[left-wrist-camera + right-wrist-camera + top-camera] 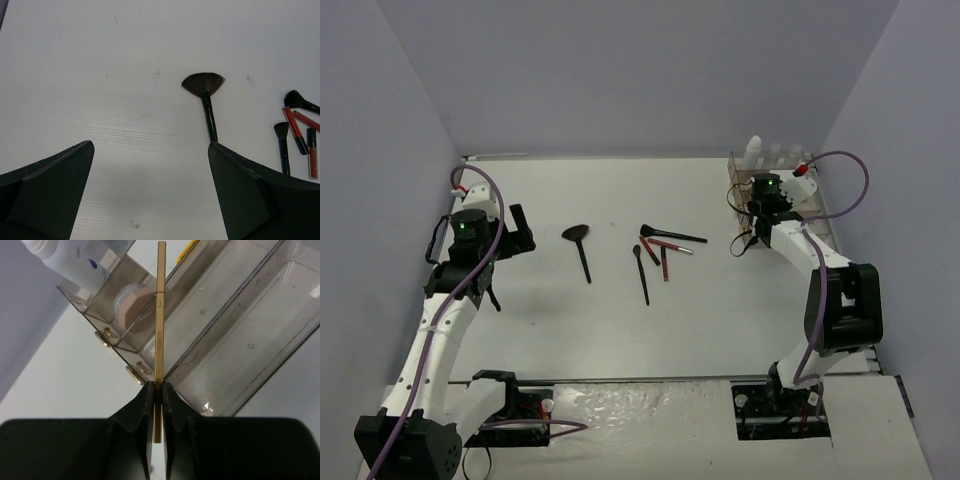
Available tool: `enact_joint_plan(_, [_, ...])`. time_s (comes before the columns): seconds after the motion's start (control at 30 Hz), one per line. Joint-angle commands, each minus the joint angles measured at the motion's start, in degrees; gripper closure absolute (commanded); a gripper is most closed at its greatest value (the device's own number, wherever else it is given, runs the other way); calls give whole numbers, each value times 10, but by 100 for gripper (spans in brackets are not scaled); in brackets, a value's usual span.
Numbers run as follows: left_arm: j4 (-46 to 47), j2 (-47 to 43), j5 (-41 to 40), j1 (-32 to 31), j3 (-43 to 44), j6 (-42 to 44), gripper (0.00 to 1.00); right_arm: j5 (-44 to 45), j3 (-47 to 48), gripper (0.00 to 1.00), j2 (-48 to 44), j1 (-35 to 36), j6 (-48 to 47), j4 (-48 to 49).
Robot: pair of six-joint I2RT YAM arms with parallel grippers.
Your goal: Organize the makeup
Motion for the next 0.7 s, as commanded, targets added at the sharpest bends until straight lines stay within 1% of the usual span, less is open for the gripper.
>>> enact_joint_plan(0.0, [25,-8,7,5,21,-6,3,22,71,100,48,-11,121,19])
enact_joint_plan(0.1, [27,-12,5,5,17,-7,3,16,105,100,89,-26,159,16])
enact_joint_plan(0.2, [26,-13,7,5,20,-5,3,7,115,100,116,-39,204,11])
enact_joint_plan(0.33, [27,-15,9,5,19,-5,3,51,106,100,123,-46,261,11])
enact_joint_plan(0.47, [27,-14,10,5,19,-5,3,66,117,100,137,-56,276,11])
enact_joint_plan(0.67, [28,-15,8,5,19,-5,3,57,133,100,172,-65,303,11])
